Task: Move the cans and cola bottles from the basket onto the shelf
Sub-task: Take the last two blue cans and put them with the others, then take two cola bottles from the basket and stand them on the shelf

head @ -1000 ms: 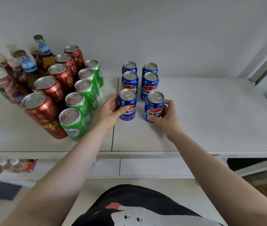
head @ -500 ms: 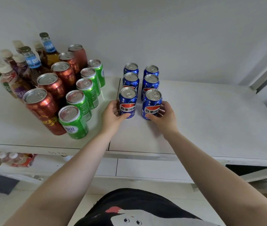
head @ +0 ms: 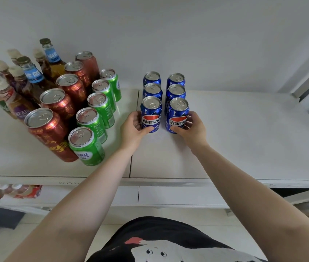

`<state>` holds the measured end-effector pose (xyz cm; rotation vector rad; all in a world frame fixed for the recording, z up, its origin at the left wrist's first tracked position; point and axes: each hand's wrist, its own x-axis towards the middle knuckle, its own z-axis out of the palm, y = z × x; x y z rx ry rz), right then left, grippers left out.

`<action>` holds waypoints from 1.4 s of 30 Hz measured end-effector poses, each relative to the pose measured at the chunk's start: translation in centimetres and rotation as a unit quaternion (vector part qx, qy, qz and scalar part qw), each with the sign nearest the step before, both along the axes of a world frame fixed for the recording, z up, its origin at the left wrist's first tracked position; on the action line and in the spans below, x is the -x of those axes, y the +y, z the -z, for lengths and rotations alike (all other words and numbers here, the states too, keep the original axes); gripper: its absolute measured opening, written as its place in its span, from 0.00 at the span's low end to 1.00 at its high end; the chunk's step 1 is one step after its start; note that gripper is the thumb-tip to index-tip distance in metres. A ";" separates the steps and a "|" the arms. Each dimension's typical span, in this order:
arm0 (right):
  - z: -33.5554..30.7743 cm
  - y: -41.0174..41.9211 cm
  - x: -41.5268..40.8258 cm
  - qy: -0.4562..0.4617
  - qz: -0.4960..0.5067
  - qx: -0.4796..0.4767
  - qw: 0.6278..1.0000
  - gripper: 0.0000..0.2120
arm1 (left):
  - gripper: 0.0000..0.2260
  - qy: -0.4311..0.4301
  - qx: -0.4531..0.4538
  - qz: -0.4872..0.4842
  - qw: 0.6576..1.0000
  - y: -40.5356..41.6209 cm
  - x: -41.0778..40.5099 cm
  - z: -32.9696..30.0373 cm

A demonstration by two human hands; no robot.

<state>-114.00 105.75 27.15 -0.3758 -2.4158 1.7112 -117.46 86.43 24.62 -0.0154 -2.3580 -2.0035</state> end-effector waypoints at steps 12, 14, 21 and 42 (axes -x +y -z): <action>0.2 -0.1 -0.2 0.004 0.002 -0.008 1.000 0.30 | 0.27 0.007 0.006 0.003 1.000 0.0 -0.1 0.5; 0.3 -0.2 -0.2 0.004 0.000 -0.008 1.000 0.31 | 0.30 0.011 0.024 0.005 1.000 0.0 -0.6 0.2; 0.2 0.1 -3.0 -0.021 0.042 -0.008 0.999 0.38 | 0.34 0.033 0.144 -0.032 0.988 -0.1 -4.2 -0.5; 3.5 -15.3 -30.3 0.047 -0.525 -0.334 0.781 0.28 | 0.27 -0.182 0.382 -0.275 0.863 -9.7 -49.6 1.8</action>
